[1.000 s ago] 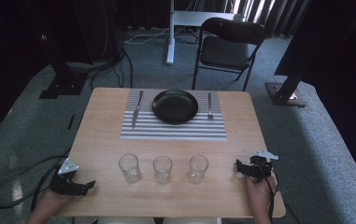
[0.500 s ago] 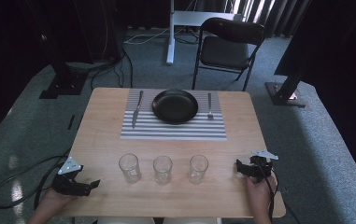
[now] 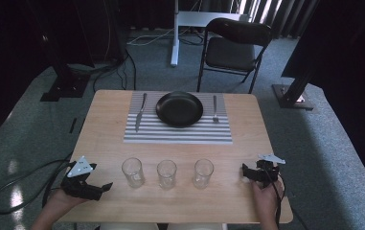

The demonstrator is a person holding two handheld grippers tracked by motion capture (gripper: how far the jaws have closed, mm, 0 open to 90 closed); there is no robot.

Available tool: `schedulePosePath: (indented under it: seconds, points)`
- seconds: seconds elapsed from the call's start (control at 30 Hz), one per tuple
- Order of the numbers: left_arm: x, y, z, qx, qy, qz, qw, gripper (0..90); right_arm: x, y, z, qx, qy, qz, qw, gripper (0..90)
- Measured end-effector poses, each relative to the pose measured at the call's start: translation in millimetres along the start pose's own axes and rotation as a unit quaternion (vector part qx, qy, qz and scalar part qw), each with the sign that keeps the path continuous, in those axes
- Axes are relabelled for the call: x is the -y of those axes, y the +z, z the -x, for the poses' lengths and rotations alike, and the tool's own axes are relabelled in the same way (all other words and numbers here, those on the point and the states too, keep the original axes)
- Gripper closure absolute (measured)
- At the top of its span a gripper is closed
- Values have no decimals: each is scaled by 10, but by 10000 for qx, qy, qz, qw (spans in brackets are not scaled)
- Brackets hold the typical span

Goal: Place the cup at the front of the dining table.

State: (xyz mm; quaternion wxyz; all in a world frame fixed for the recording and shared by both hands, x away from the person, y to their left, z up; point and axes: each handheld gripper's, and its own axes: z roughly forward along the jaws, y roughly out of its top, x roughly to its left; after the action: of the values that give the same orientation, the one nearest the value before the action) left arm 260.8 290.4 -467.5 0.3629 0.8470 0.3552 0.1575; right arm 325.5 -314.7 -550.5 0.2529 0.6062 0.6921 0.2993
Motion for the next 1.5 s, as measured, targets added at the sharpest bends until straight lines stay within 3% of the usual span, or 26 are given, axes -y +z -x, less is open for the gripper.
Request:
schedulePosePath:
  seconds: [0.63, 0.67, 0.93, 1.07, 1.5]
  points:
    - [-311, -60, 168, 314, 359, 343, 9983, 45, 1, 1, 1, -1, -5, 7, 10000, 117]
    - [-353, -52, 193, 418, 387, 391, 9976, 45, 1, 1, 1, -1, -5, 8, 10000, 117]
    - [-532, 16, 288, 579, 595, 412, 9957, 45, 1, 1, 1, -1, -3, 7, 10000, 117]
    - [-591, 41, 319, 550, 711, 390, 9952, 45, 1, 1, 1, -1, -4, 7, 10000, 118]
    - [-774, 154, 409, 688, 886, 237, 9934, 45, 1, 1, 1, -1, -4, 7, 10000, 117]
